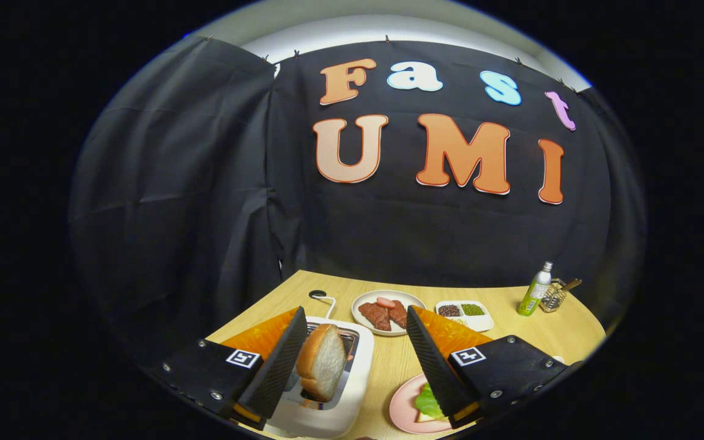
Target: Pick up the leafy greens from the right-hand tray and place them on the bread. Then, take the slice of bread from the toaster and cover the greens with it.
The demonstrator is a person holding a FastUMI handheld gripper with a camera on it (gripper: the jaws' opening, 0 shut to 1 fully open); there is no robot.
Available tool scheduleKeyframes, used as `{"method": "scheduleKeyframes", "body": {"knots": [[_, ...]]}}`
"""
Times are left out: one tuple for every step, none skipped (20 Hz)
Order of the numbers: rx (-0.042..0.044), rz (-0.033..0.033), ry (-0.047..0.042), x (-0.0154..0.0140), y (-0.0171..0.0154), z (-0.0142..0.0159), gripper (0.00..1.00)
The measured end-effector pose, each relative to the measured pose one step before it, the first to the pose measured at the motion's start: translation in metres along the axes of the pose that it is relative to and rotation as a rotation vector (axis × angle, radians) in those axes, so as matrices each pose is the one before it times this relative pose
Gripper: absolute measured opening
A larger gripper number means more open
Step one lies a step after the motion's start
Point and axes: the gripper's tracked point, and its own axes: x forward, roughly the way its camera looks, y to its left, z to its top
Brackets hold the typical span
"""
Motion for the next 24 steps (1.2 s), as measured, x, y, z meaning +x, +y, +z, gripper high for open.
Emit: {"method": "scheduleKeyframes", "body": {"knots": [[-0.00479, 0.00248, 0.01692, 0.00220, 0.00308, -0.00830, 0.98], [-0.00087, 0.00536, 0.01369, 0.00258, 0.00206, -0.00649, 0.98], [-0.00080, -0.00252, 0.01671, 0.00105, 0.00000, -0.00692, 0.98], [0.00259, 0.00582, 0.00970, 0.00214, 0.00224, -0.00535, 0.98], [0.00332, 0.00754, 0.01929, 0.00179, 0.00361, -0.00725, 0.98], [0.00225, 0.00529, 0.01872, 0.00292, 0.00093, -0.00739, 0.98], [0.00289, 0.00571, 0.01108, -0.00034, 0.00172, -0.00396, 0.95], [0.00060, 0.00709, 0.00953, 0.00128, 0.00245, -0.00319, 0.90], [0.00037, 0.00980, 0.00485, 0.00090, 0.00294, -0.00220, 0.80], [-0.00090, 0.00696, 0.00184, -0.00036, 0.00178, -0.00104, 0.75], [0.00049, -0.00365, 0.00141, -0.00068, -0.00015, -0.00098, 0.57], [0.00673, 0.00206, 0.00026, 0.00095, 0.00064, 0.00003, 0.45], [0.00903, 0.01397, 0.00737, 0.00056, 0.00315, -0.00173, 0.29], [0.00925, 0.01297, 0.00853, -0.00075, 0.00405, -0.00140, 0.24], [-0.00549, -0.00223, -0.00354, -0.00106, 0.00028, 0.00254, 0.17], [-0.00117, -0.00376, -0.00438, -0.00179, -0.00087, 0.00175, 0.16], [0.00725, 0.00424, -0.00004, -0.00111, 0.00124, -0.00090, 0.13], [0.01571, 0.00556, -0.00308, -0.00031, 0.00094, 0.00269, 0.11], [0.01278, 0.00193, -0.00501, -0.00080, -0.00120, 0.00464, 0.10], [0.00835, 0.00040, -0.00556, -0.00220, -0.00151, 0.00631, 0.10], [0.00852, 0.00165, -0.01091, -0.00253, -0.00163, 0.00722, 0.10], [0.00501, -0.00036, -0.01116, -0.00264, -0.00237, 0.00768, 0.10], [0.00249, 0.00023, -0.01659, -0.00384, -0.00088, 0.00859, 0.10], [0.00033, -0.00162, -0.01950, -0.00269, -0.00114, 0.01082, 0.10]]}}
